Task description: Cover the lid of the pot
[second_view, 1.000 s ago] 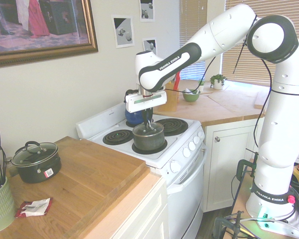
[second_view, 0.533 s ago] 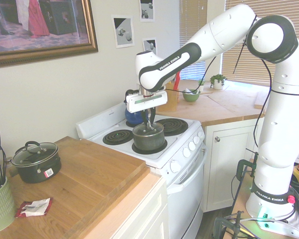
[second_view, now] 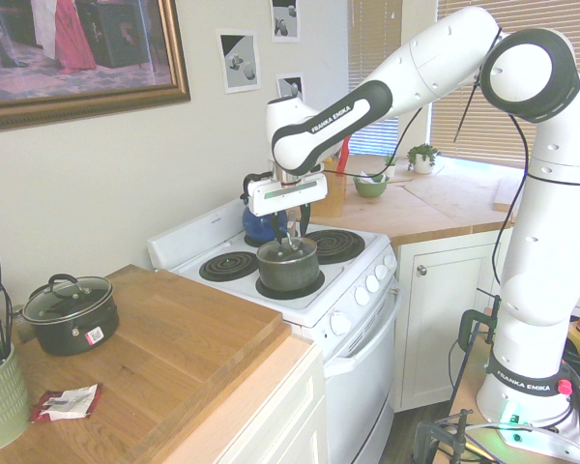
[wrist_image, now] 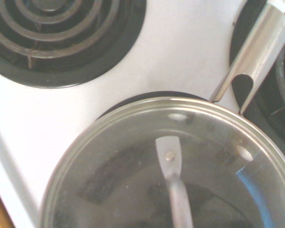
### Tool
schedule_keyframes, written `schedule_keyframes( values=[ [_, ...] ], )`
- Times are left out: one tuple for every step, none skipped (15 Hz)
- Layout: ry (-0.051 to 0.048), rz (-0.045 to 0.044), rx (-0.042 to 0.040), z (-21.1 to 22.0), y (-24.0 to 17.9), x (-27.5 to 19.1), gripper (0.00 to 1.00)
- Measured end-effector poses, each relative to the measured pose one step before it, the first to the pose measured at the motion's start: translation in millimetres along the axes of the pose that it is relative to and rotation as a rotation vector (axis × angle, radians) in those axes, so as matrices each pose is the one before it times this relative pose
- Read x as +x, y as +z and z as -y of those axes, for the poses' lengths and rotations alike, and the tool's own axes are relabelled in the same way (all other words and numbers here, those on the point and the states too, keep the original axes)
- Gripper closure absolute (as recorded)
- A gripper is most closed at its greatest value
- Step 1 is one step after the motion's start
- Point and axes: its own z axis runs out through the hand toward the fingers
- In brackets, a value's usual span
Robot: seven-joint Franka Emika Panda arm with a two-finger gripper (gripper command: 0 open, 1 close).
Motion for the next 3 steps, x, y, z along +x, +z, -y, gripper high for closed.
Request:
schedule_keyframes(
  values=[
    [-0.00418,0.00208,0.00989,-1.5,-6.89,-1.19,0.0],
    [-0.00637,0.00312,0.01421,-2.67,-10.22,-1.97,0.0],
    [-0.01152,0.00328,0.02133,-4.23,-15.03,-3.07,0.0]
  ],
)
